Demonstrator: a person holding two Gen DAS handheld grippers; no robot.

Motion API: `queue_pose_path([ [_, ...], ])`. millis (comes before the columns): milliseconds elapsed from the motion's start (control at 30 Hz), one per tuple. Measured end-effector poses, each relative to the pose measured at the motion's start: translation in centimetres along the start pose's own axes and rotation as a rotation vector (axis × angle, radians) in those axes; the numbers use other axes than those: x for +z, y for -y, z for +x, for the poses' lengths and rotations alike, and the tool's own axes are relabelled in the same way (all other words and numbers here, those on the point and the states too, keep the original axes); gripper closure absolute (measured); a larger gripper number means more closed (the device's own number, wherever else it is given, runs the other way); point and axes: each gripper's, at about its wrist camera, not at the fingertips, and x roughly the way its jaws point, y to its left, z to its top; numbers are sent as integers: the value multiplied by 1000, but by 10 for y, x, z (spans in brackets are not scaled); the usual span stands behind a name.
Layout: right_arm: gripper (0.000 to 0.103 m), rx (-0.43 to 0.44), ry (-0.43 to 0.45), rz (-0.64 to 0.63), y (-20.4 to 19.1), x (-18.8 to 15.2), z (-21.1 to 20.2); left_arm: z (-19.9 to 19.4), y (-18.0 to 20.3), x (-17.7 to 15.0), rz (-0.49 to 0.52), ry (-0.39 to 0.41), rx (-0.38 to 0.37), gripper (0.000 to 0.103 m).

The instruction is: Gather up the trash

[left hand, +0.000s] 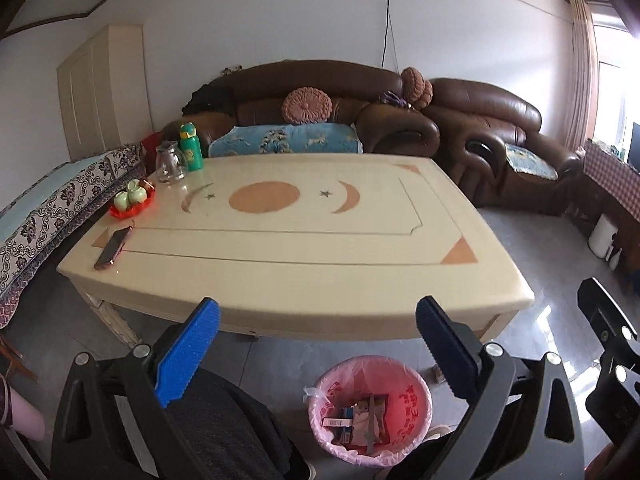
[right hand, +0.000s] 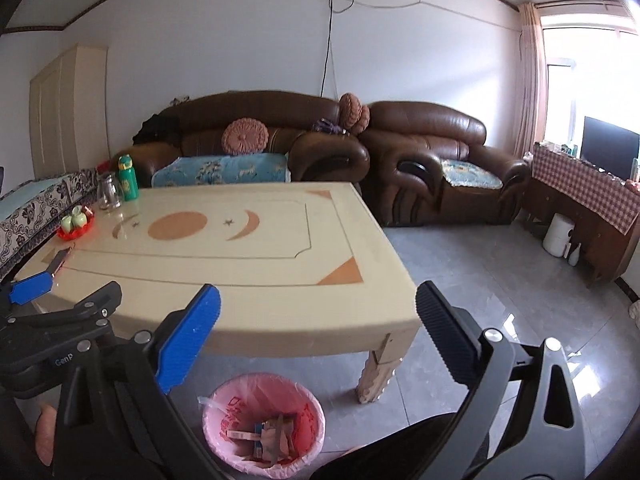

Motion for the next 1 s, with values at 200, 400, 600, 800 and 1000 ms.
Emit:
queue_pose_path([
  [200,7,-4,21,13,5,4,-9,-8,-2,3,-14,9,0,7],
  [400,7,-6,25,12,3,3,-14,-16,1,2,4,33,7,7],
  [600,7,-6,21,13,3,3,-15,-18,5,1,20,39,7,7],
  [800,6,-8,23,3,0,3,-14,-18,4,2,20,42,3,7],
  [1000,6,-8,21,1,0,2,-14,-19,4,2,23,45,6,7],
])
